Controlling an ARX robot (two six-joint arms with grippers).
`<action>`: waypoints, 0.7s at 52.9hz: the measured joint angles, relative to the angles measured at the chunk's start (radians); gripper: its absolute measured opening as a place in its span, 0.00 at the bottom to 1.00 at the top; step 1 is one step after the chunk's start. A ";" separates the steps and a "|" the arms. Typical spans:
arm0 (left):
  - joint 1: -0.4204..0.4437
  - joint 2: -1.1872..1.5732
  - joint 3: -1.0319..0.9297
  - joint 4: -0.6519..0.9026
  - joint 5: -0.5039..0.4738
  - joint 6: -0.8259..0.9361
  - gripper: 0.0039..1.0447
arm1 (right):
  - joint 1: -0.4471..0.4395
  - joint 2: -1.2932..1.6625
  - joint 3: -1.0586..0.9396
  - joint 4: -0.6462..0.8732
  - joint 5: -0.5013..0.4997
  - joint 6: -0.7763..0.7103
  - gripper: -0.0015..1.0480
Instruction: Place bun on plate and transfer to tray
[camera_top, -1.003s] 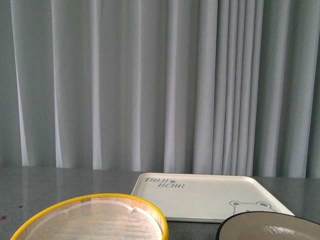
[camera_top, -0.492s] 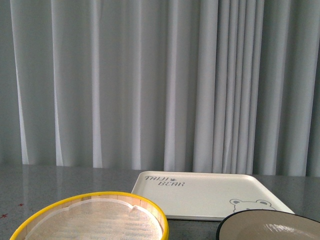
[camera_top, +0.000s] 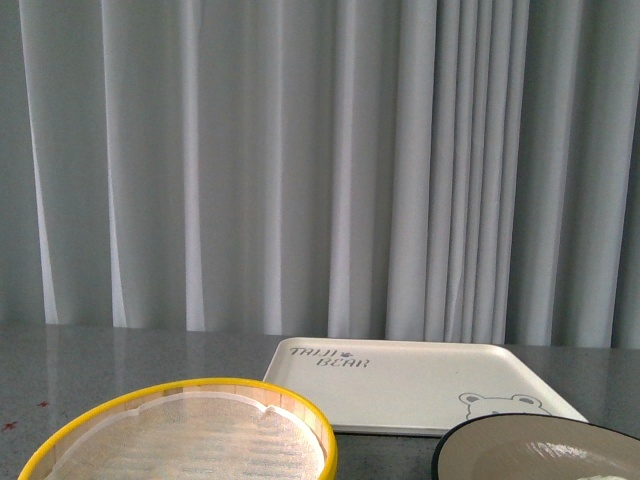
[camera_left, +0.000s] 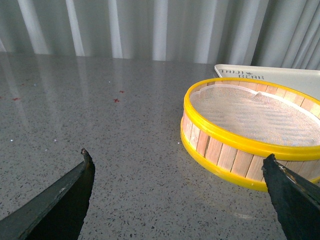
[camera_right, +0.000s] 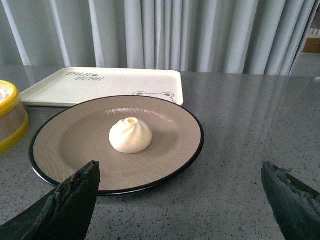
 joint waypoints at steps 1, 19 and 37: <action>0.000 0.000 0.000 0.000 0.000 0.000 0.94 | 0.000 0.000 0.000 0.000 0.000 0.000 0.92; 0.000 0.000 0.000 0.000 0.000 0.000 0.94 | 0.027 0.105 0.076 -0.166 0.154 0.074 0.92; 0.000 0.000 0.000 0.000 0.000 0.000 0.94 | -0.032 0.323 0.310 -0.375 -0.117 -0.521 0.92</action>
